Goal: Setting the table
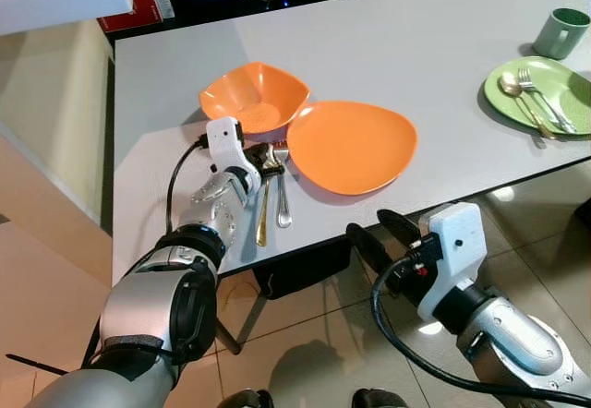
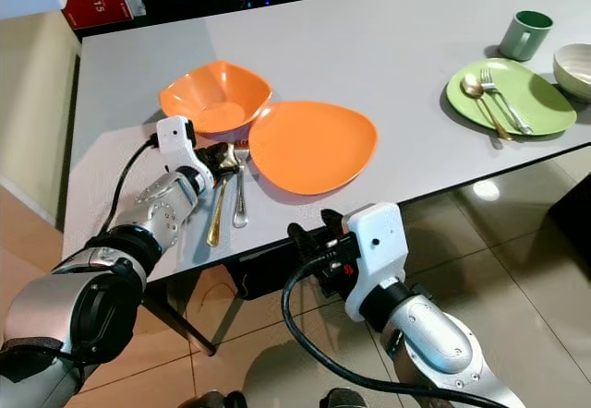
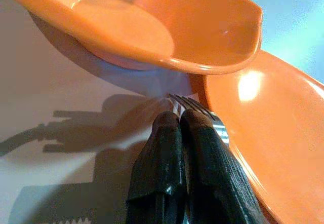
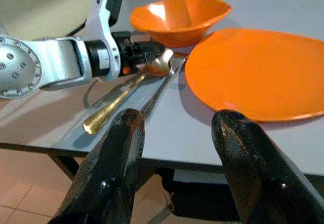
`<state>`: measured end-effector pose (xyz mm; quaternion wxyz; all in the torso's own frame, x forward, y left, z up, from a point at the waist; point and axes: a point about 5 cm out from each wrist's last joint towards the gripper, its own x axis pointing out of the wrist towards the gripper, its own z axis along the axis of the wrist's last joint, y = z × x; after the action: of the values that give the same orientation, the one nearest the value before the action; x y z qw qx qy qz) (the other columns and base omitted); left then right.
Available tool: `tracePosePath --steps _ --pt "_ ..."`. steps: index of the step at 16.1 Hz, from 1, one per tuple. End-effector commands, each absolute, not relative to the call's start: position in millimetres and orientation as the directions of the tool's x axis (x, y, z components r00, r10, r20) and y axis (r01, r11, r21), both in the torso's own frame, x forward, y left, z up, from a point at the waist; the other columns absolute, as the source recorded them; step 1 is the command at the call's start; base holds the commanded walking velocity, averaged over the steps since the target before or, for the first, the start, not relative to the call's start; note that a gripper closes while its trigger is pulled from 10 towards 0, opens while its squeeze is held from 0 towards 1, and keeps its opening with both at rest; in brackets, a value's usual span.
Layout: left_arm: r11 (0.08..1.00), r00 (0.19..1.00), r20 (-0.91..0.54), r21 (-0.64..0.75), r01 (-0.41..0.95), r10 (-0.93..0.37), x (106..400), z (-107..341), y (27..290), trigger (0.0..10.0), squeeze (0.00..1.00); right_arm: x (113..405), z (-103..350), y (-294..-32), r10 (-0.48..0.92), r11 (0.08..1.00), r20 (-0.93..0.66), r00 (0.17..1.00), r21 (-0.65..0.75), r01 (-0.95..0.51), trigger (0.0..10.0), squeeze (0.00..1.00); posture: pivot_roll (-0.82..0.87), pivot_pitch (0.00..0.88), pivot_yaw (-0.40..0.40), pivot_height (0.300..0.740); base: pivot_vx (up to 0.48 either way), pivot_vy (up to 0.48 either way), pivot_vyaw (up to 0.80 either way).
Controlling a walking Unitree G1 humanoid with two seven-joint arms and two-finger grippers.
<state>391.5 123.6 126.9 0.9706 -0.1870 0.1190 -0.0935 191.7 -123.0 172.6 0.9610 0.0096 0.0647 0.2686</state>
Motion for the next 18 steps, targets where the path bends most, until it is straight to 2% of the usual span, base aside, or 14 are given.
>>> tracePosePath --steps 1,10,11,18 --pt "0.925 0.962 -0.186 -0.361 0.12 -0.197 394 132 129 10.0 0.0 187 176 -121 0.527 0.85 -0.115 0.842 0.047 -0.525 10.0 0.0 -0.27 0.132 0.083 0.74 0.0 0.0 0.0" --pt "0.923 0.966 -0.194 -0.376 0.087 -0.17 392 127 137 10.0 0.0 184 177 -120 0.533 0.846 -0.124 0.837 0.051 -0.531 10.0 0.0 -0.28 0.139 0.078 0.74 0.0 0.0 0.0" --pt "0.925 0.964 -0.201 -0.37 0.089 -0.173 392 126 136 10.0 1.0 184 178 -120 0.532 0.846 -0.125 0.837 0.052 -0.53 10.0 0.0 -0.28 0.141 0.078 0.74 0.0 0.0 0.0" --pt "0.931 0.973 -0.186 -0.36 0.063 -0.138 395 133 141 10.0 1.0 189 178 -119 0.53 0.848 -0.121 0.839 0.052 -0.528 10.0 0.0 -0.27 0.125 0.084 0.74 0.0 0.0 0.0"
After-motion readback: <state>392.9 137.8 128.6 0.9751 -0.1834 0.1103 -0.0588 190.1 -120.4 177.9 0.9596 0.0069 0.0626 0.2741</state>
